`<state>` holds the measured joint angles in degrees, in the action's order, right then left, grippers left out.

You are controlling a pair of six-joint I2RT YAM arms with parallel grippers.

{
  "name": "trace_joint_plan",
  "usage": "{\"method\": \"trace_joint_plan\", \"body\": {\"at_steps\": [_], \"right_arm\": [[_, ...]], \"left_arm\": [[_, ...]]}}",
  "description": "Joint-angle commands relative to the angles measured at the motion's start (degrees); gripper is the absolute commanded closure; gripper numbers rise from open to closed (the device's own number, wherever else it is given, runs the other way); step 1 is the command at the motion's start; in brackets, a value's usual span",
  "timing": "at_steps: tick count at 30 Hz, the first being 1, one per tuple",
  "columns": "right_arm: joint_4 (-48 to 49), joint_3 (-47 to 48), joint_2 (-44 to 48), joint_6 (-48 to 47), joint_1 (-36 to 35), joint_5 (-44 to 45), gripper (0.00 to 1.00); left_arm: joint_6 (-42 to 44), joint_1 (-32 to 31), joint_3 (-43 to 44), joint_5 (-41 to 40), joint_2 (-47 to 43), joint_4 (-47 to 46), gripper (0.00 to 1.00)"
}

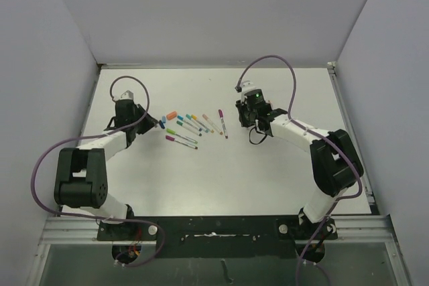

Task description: Open the pen caps

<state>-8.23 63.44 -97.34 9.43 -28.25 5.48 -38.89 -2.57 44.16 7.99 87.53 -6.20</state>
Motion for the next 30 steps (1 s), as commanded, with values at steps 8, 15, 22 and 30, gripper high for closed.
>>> {"method": "trace_joint_plan", "body": {"at_steps": [8, 15, 22, 30], "right_arm": [[4.3, 2.9, -1.0, 0.6, 1.5, -1.5, 1.00], [4.5, 3.9, -2.6, 0.4, 1.6, -2.0, 1.00], [4.7, 4.7, -4.4, 0.3, 1.8, -2.3, 1.00], [3.9, 7.1, -7.7, -0.1, 2.3, -1.5, 1.00]], "left_arm": [[1.9, 0.9, 2.3, -0.1, 7.3, -3.3, 1.00], [1.2, 1.3, 2.5, 1.4, 10.7, -5.4, 0.91], [1.0, 1.7, 2.9, 1.8, 12.2, -6.1, 0.81], [0.9, 2.3, 2.5, 1.8, 11.4, -6.3, 0.58]]}}
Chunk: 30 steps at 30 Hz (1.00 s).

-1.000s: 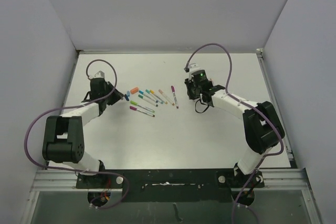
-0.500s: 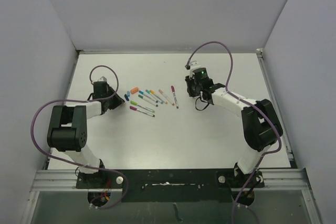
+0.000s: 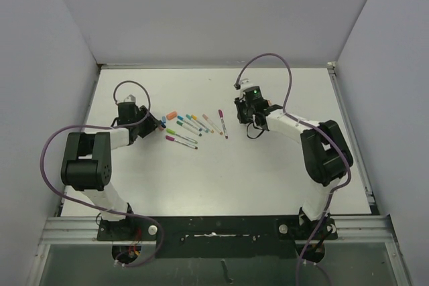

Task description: Open the pen caps

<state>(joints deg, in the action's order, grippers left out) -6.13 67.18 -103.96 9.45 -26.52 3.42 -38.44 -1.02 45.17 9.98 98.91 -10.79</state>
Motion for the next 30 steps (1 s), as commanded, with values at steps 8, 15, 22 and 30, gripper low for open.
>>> {"method": "trace_joint_plan", "body": {"at_steps": [8, 15, 22, 30], "right_arm": [[0.8, 6.8, -5.0, -1.3, 1.7, 2.0, 1.00], [0.5, 8.8, -8.0, -2.4, 3.4, 1.5, 1.00], [0.3, 11.5, -10.8, -3.5, 4.5, 1.5, 1.00], [-1.0, 13.9, -12.6, -3.6, 5.0, 1.4, 0.78]], "left_arm": [[-0.3, 1.8, 0.0, -0.9, -10.7, -0.2, 0.46], [0.1, 2.0, -4.4, -2.3, -27.6, 3.0, 0.34], [1.1, 2.0, -5.3, -2.4, -39.5, 8.7, 0.32], [0.6, 2.0, -5.7, -1.2, -43.8, 10.3, 0.30]]}}
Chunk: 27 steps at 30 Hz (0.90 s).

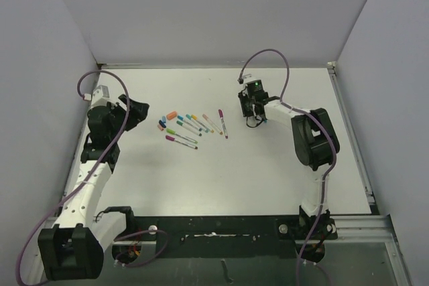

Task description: Open the pen caps

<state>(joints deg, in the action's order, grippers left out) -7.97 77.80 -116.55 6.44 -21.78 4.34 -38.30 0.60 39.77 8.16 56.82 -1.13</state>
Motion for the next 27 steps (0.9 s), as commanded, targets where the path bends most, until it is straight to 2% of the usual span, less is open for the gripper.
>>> {"method": "trace_joint_plan", "body": {"at_steps": [1, 7, 9, 11, 15, 16, 18, 20, 27], "right_arm": [[0.9, 3.4, 0.0, -0.6, 0.3, 0.6, 0.75], [0.9, 3.5, 1.6, -0.9, 0.2, 0.2, 0.56], [1.1, 2.9, 3.0, -1.0, -0.2, 0.1, 0.55], [1.7, 1.5, 4.6, -1.2, -1.4, 0.1, 0.49], [1.2, -0.2, 6.5, -1.1, -4.8, 0.2, 0.47], [1.1, -0.5, 6.7, -0.6, -5.7, 0.2, 0.46], [1.3, -1.3, 6.8, 0.3, -7.3, 0.6, 0.43], [2.0, -2.0, 6.9, 1.2, -8.9, 1.0, 0.42], [1.5, -1.0, 4.9, 3.7, -11.8, 1.8, 0.43]], "left_arm": [[0.3, 0.4, -0.3, 0.9, -1.7, 0.6, 0.30], [-0.7, 0.4, -1.1, 2.4, -1.9, -0.4, 0.30], [-1.0, 0.4, -1.5, 2.6, -2.1, -0.8, 0.30], [-1.5, 0.4, -2.1, 3.0, -2.2, -1.8, 0.30], [-2.9, 0.4, -3.4, 5.2, -1.8, -4.6, 0.30], [-3.4, 0.4, -3.9, 6.0, -1.7, -6.0, 0.28], [-5.4, 0.4, -5.8, 8.4, -1.3, -9.9, 0.12], [-7.2, 0.4, -7.6, 10.0, -1.2, -13.4, 0.03], [-9.4, 0.4, -10.2, 12.3, -2.3, -16.8, 0.02]]}}
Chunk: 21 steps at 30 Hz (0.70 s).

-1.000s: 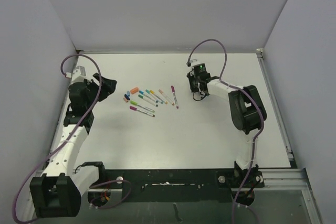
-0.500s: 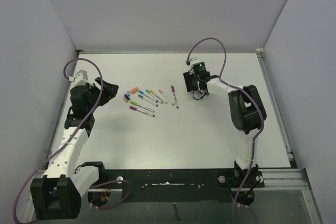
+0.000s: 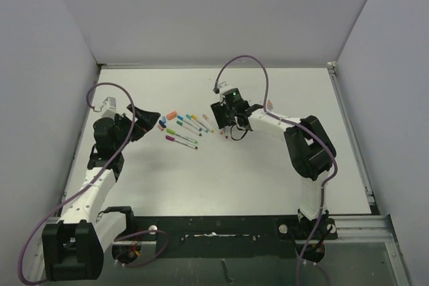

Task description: Open the pen caps

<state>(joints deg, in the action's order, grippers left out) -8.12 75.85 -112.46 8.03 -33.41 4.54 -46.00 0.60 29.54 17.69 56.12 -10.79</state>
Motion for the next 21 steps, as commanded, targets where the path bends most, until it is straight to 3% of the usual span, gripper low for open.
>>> {"method": "trace_joint_plan", "body": {"at_steps": [1, 21], "right_arm": [[1.7, 1.1, 0.5, 2.3, -0.3, 1.7, 0.43], [-0.1, 5.2, -4.6, 3.9, -0.6, 1.8, 0.53]], "left_arm": [[-2.0, 0.4, -0.2, 2.8, -1.8, -7.3, 0.02], [-2.8, 0.3, -1.8, 3.4, -2.5, -8.5, 0.02]]}}
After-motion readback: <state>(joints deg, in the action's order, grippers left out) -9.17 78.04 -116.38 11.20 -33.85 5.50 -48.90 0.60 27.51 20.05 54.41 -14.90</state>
